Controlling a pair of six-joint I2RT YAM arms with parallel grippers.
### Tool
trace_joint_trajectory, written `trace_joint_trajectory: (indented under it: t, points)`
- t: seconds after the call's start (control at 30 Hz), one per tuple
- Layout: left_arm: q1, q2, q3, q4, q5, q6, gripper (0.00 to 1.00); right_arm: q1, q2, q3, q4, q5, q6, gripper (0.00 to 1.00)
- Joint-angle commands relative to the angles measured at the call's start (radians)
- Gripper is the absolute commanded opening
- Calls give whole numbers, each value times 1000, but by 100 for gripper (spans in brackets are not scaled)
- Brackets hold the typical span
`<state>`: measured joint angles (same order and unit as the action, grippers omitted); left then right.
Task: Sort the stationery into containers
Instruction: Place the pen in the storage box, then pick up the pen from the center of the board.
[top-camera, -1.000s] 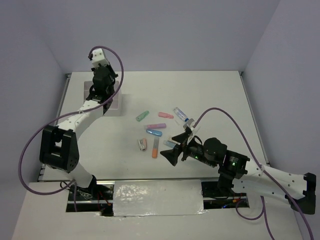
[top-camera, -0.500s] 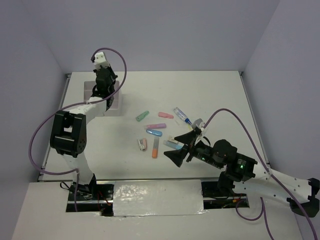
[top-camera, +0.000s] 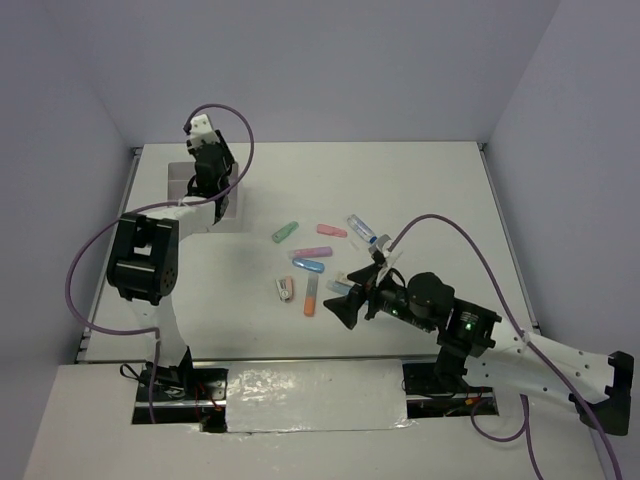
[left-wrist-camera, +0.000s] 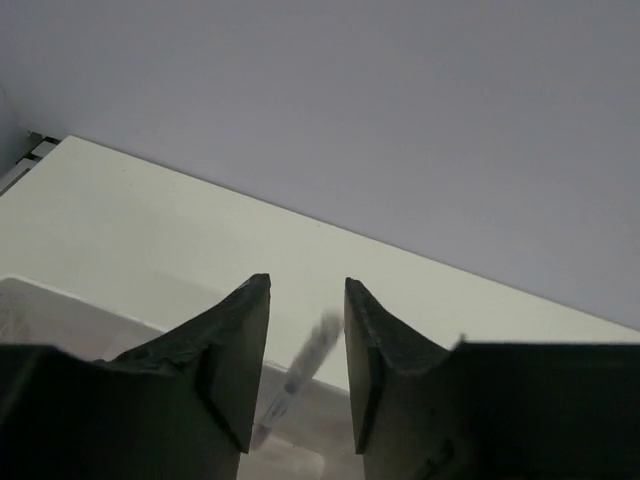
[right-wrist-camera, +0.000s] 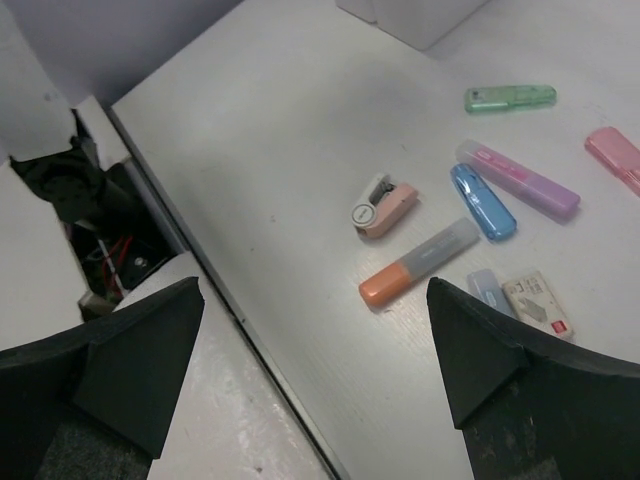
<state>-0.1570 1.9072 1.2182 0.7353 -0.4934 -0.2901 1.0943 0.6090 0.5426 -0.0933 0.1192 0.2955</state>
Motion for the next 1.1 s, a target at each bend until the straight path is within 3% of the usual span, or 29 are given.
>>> trace_joint_trajectory:
  t: [0.0,0.13,0.17,0.2,0.3,0.33,0.37,0.43,0.47,0.5,0.57,0.67,0.77,0.9,1.07]
  points:
    - [13,-25,-16,64,-8,-38,54,-65,28,39,15,-24,14,100]
    - [14,-79,-28,35,-17,-55,73,-158,57,46,14,-87,53,100]
    - [14,-94,-29,17,-25,-66,82,-186,64,51,1,-90,60,100]
    - [16,-127,-28,4,-43,-73,86,-258,98,68,-12,-90,85,100]
    - [16,-227,27,-170,-80,-138,99,-408,260,158,-150,-105,106,100]
    - [16,-250,61,-245,-86,-180,99,-506,305,177,-170,-152,94,100]
    - [16,-272,104,-446,-79,-201,99,-549,358,218,-209,-167,82,100]
    - [16,-298,294,-709,-48,-289,99,-624,513,266,-259,-153,51,100]
    - [16,-313,344,-937,-16,-308,99,-635,562,310,-296,-133,45,100]
    - [16,-327,386,-997,16,-316,99,-645,634,325,-305,-124,31,100]
    - [20,-396,348,-1042,143,-330,99,-652,687,364,-335,-64,22,100]
    - [20,-491,265,-1151,264,-362,99,-678,759,388,-341,-98,-44,99]
    - [16,-616,123,-1174,422,-379,99,-686,840,431,-396,-93,-105,85]
    - [-33,-763,-51,-1178,421,-340,99,-697,902,439,-418,-72,-121,67]
    - [-62,-904,-137,-1248,409,-290,99,-697,965,424,-418,-58,-118,62]
